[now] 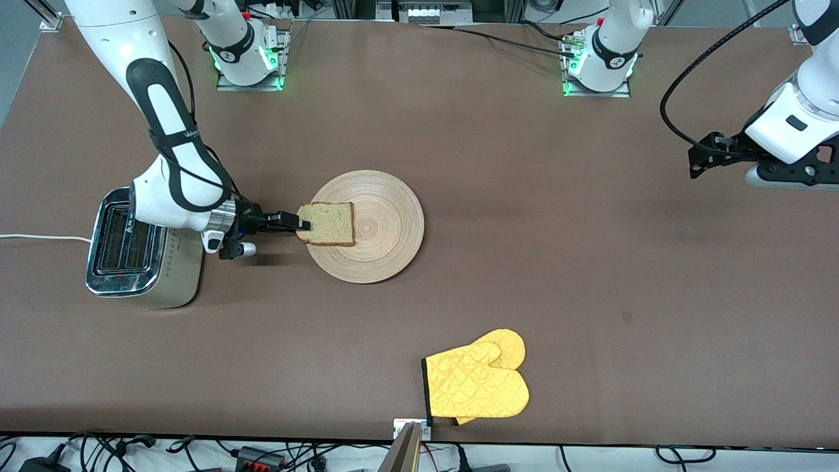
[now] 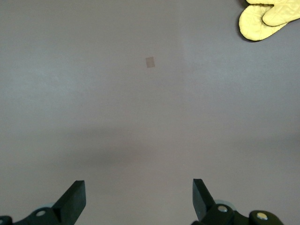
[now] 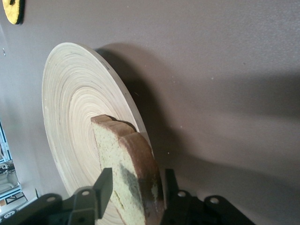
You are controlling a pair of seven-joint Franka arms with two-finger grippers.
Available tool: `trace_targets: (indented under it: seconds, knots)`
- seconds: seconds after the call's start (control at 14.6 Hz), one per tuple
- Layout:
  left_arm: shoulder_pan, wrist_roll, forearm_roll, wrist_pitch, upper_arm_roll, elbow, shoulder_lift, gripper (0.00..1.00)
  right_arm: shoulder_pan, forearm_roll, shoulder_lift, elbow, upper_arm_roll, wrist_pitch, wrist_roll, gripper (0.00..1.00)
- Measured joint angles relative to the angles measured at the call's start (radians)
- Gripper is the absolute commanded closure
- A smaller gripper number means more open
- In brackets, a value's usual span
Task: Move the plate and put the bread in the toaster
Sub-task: 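Lift the bread slice off the plate with the right gripper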
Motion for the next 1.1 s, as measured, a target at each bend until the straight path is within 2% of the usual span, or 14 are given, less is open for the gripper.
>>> trace_targets:
  seconds: [0.21, 0.27, 0.48, 0.76, 1.1]
  knots:
    - [-0.008, 0.0, 0.0, 0.002, 0.0, 0.001, 0.0, 0.0, 0.0, 0.001, 0.0, 0.0, 0.0, -0.001, 0.0, 0.53]
    - [-0.009, 0.0, 0.0, 0.002, 0.0, 0.001, 0.0, 0.0, 0.0, 0.001, 0.0, 0.0, 0.0, -0.001, 0.0, 0.57]
    - [-0.012, 0.0, -0.001, 0.002, -0.001, 0.002, 0.0, 0.0, 0.0, 0.001, 0.0, 0.0, 0.0, -0.001, 0.0, 0.9]
    - [-0.015, 0.0, -0.002, 0.001, -0.007, 0.002, 0.0, 0.0, -0.011, 0.002, -0.015, 0.0, -0.004, -0.002, 0.0, 1.0]
    - [-0.015, 0.0, -0.002, 0.001, -0.007, 0.003, 0.0, 0.0, -0.03, 0.002, -0.053, 0.0, -0.006, -0.004, 0.0, 1.0]
